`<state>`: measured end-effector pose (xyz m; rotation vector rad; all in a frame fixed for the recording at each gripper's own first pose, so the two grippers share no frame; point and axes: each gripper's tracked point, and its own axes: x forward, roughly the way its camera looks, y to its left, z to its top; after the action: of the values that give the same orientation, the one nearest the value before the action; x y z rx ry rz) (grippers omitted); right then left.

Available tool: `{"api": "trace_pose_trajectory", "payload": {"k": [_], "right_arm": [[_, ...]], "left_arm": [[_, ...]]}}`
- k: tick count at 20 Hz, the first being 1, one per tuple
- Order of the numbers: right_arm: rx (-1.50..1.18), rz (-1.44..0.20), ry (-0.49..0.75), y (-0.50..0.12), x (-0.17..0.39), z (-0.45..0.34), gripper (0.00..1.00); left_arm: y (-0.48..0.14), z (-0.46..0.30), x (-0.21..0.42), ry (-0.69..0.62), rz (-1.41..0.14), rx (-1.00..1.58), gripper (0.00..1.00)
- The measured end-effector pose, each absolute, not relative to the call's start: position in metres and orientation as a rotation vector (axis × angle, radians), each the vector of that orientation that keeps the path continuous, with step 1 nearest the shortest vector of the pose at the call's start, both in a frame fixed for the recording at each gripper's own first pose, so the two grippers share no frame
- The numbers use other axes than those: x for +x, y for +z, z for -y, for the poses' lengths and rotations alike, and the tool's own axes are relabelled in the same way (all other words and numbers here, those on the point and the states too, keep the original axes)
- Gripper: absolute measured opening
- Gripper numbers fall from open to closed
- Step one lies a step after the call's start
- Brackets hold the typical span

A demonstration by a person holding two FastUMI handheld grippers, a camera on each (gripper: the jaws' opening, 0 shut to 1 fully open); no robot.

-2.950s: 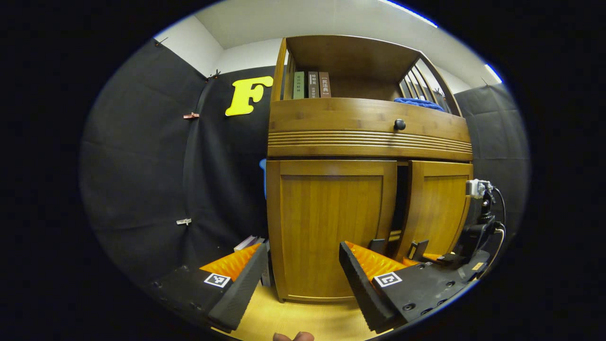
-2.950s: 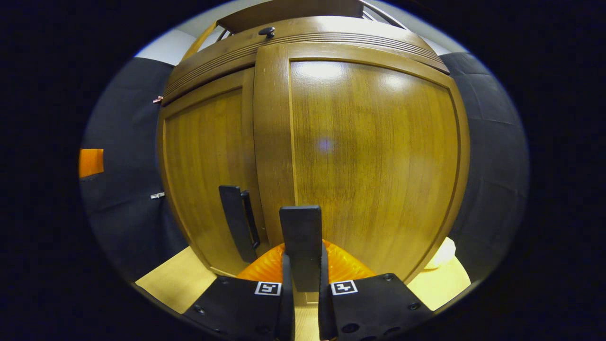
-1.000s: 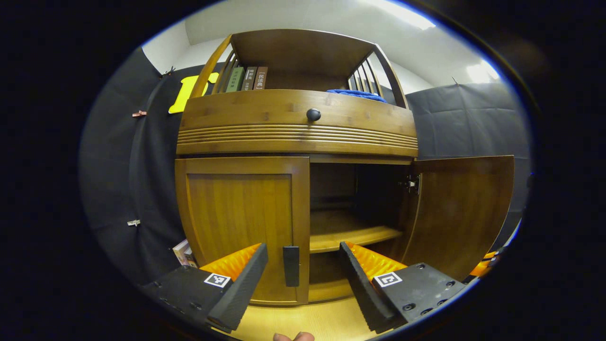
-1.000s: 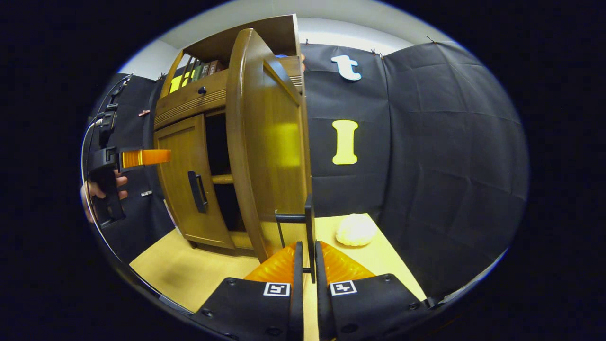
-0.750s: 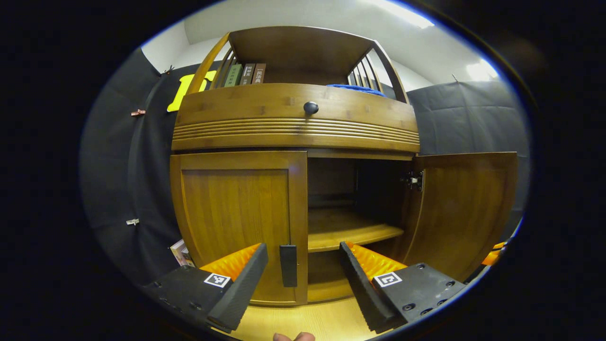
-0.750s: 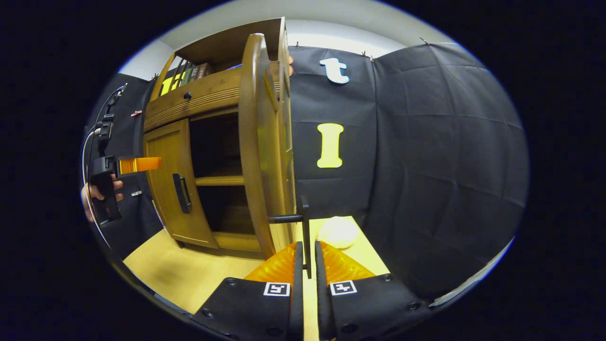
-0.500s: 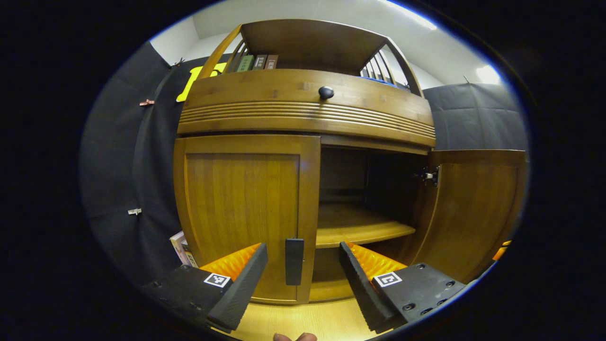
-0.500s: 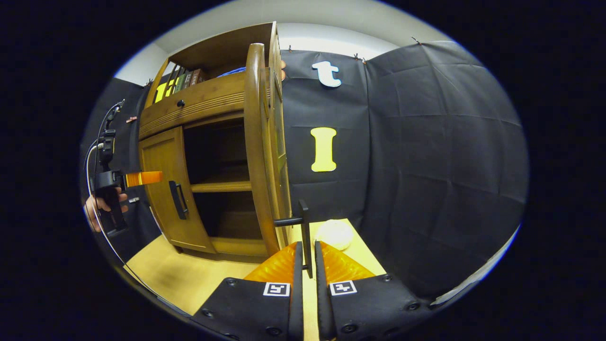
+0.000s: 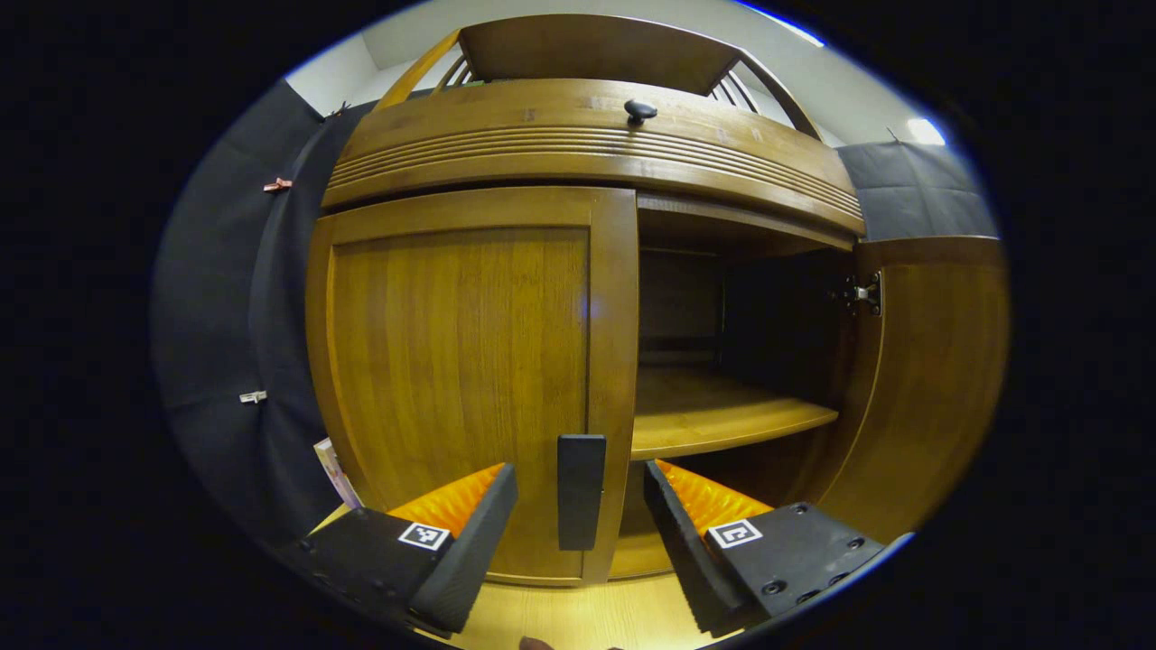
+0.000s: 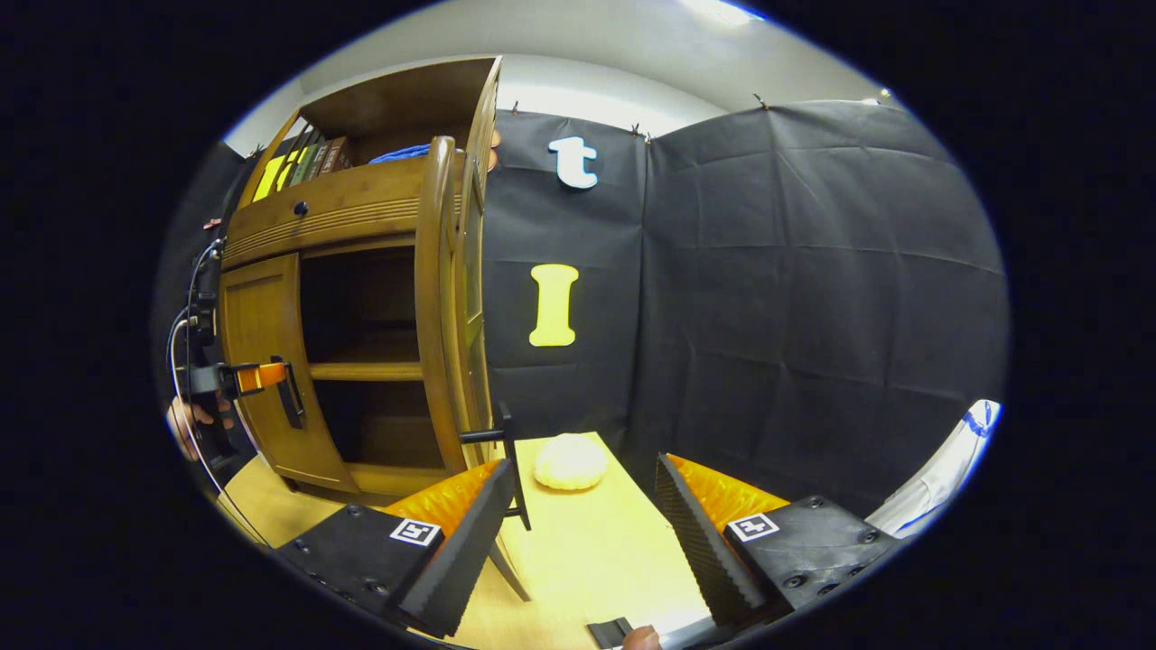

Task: Open the right door of the double-door shoe cabinet with the right hand, and open the left door with the left hand.

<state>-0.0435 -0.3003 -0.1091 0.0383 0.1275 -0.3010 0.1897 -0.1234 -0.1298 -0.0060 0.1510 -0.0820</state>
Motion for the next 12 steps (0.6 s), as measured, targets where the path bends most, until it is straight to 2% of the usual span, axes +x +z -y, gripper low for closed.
{"api": "trace_pose_trajectory", "payload": {"k": [5, 6, 7, 8, 9, 10, 11, 12], "right_arm": [[0.008, -0.133, -0.314, -0.106, -0.052, 0.300, 0.99], [0.012, -0.131, -0.309, -0.105, -0.052, 0.295, 0.95], [0.017, -0.127, -0.299, -0.104, -0.052, 0.288, 0.95], [0.017, -0.126, -0.289, -0.103, -0.052, 0.281, 0.99], [0.011, -0.127, -0.281, -0.105, -0.052, 0.276, 0.99], [0.005, -0.127, -0.275, -0.106, -0.052, 0.270, 0.95], [0.001, -0.131, -0.270, -0.107, -0.054, 0.266, 0.99], [0.001, -0.135, -0.263, -0.108, -0.054, 0.262, 0.96]], "left_arm": [[-0.157, 0.127, 0.216, -0.059, -0.193, -0.020, 0.79], [-0.161, 0.126, 0.220, -0.050, -0.201, -0.019, 0.76], [-0.165, 0.125, 0.221, -0.044, -0.209, -0.016, 0.74], [-0.167, 0.126, 0.224, -0.040, -0.213, -0.011, 0.70], [-0.169, 0.125, 0.228, -0.038, -0.215, -0.005, 0.67], [-0.170, 0.123, 0.230, -0.033, -0.218, 0.004, 0.60], [-0.171, 0.124, 0.232, -0.040, -0.221, 0.004, 0.56], [-0.172, 0.128, 0.233, -0.051, -0.226, -0.003, 0.47]]}}
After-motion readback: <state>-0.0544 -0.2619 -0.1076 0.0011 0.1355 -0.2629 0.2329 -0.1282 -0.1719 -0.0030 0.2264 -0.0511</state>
